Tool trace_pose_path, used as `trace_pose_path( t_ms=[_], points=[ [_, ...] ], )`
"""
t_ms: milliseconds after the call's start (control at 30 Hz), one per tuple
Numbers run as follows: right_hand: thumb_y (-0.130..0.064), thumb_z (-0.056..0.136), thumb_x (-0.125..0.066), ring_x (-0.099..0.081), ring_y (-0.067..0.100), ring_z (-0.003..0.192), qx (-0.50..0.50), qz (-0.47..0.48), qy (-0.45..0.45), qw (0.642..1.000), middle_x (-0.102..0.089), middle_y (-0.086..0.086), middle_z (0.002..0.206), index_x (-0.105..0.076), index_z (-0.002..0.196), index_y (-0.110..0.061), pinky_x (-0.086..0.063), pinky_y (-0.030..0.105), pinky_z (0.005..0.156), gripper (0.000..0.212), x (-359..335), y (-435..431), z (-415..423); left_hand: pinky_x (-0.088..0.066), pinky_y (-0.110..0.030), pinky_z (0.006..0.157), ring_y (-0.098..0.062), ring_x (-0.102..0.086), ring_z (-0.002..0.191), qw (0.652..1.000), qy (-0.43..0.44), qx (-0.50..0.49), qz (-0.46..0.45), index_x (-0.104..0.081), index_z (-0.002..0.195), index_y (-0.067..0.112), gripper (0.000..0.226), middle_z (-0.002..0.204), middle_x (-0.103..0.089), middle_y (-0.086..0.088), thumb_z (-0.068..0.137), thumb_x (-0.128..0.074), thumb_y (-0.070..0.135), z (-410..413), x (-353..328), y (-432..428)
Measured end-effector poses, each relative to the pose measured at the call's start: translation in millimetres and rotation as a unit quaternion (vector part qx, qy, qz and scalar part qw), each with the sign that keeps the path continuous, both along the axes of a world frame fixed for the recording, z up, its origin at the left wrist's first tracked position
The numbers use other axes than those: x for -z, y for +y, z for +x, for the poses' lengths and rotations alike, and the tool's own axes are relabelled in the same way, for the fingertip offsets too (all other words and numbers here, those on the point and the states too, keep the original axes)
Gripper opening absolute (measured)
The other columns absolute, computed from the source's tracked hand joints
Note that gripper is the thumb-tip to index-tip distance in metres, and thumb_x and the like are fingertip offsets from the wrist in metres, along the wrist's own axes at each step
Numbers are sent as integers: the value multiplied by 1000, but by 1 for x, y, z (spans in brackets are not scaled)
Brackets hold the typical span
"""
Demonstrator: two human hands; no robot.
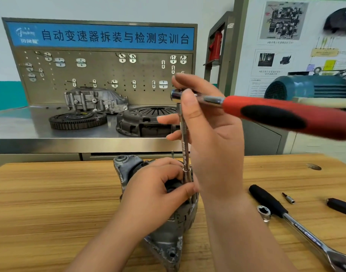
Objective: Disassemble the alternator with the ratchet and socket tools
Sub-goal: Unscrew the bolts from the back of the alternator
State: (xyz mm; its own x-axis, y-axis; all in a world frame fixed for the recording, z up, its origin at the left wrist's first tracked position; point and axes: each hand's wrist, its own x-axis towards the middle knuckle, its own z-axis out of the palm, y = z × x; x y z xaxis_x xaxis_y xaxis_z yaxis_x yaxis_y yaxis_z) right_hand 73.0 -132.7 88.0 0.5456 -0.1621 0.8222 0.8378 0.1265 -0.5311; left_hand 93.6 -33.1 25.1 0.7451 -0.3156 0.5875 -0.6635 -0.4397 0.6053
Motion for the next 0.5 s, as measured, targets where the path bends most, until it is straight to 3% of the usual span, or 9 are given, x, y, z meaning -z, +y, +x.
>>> trace_pose_path(
  t_ms=[100, 233, 367, 500],
  points=[
    [-28, 96, -45, -70, 18, 66, -86, 58, 58, 993, -71, -4, 113, -62, 108, -26, -50, 20, 52, 21, -1, -3, -1, -51, -35, 77, -3, -61, 95, 1000, -1, 9, 3, -71, 74, 15, 48, 95, -66, 16, 68, -54, 59, 0, 0, 1],
    [-40, 101, -35, -68, 19, 58, -159, 102, 129, 974, -75, 7, 97, -58, 110, -17, -50, 23, 51, 34, -2, -8, 0, -51, -36, 80, -8, -62, 95, 999, 17, 47, -8, -72, 73, 16, 44, 96, -65, 12, 70, -55, 56, -1, -2, 3],
    [-45, 92, -48, -68, 15, 65, -118, 91, 118, 982, -73, 4, 95, -63, 112, -28, -51, 22, 51, 30, 0, -6, 2, -50, -32, 82, -7, -63, 93, 998, 34, 50, -20, -69, 65, 14, 32, 93, -66, 8, 73, -71, 45, 1, -3, 5],
    [-24, 89, -59, -66, 14, 83, -47, 32, 44, 997, -70, -12, 97, -68, 107, -35, -51, 21, 60, 23, -1, -7, 1, -49, -28, 79, -6, -63, 90, 998, 34, 38, -20, -61, 58, 28, 22, 90, -67, 11, 74, -74, 36, 0, -3, 4]
  ],
)
